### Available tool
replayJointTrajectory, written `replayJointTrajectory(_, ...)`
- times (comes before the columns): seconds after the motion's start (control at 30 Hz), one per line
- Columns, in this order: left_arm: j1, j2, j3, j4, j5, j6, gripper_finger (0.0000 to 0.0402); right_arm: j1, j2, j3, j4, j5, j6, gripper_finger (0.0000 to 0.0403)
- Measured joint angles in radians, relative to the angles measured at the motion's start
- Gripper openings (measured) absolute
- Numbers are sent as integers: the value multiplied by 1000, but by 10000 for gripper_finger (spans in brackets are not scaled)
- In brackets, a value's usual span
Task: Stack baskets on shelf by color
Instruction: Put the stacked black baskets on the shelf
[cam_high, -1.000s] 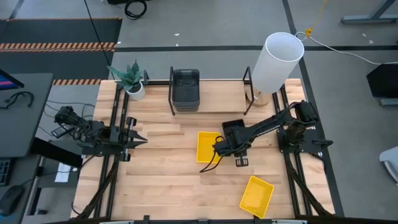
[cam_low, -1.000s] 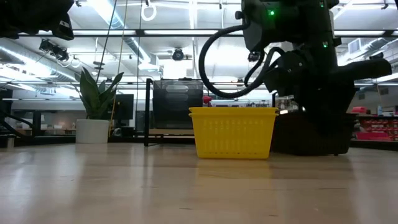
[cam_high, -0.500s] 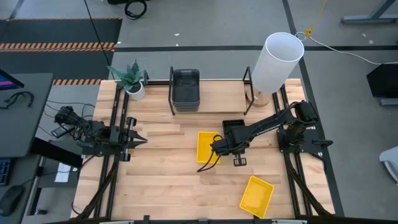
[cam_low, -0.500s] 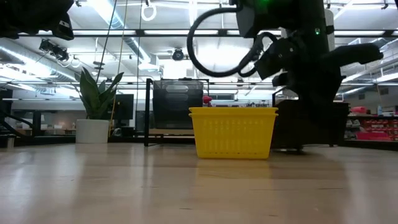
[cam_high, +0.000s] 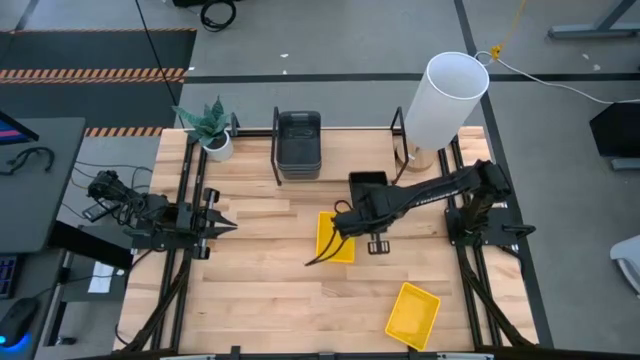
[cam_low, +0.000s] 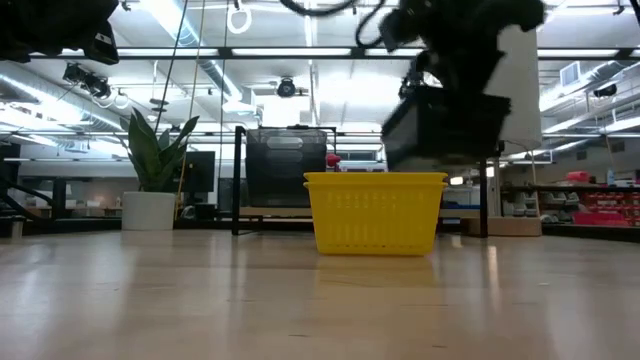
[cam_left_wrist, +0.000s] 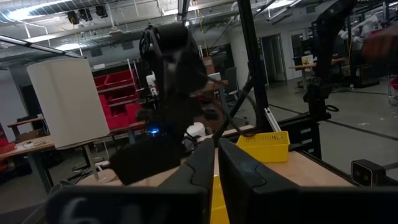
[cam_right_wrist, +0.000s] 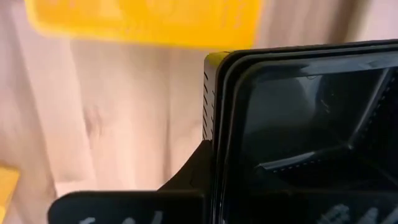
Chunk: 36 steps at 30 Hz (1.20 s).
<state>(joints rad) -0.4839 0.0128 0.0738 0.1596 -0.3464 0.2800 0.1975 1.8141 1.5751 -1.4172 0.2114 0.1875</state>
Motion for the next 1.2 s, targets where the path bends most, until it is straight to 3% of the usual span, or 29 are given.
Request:
replayJointTrajectory(0.3,0,0,0,0,0,0,31,-110,4,52,51,58,-65,18)
replayJointTrajectory(0.73,0,0,1,0,0,0,26,-326,122,53,330,95,-345,18)
replayJointTrajectory(0.9,0,0,1,0,0,0,29,-397,168,62,376,131,-374,22)
replayJointTrajectory(1.2,0,0,1,-1,0,0,32,-435,182,74,481,129,-446,28)
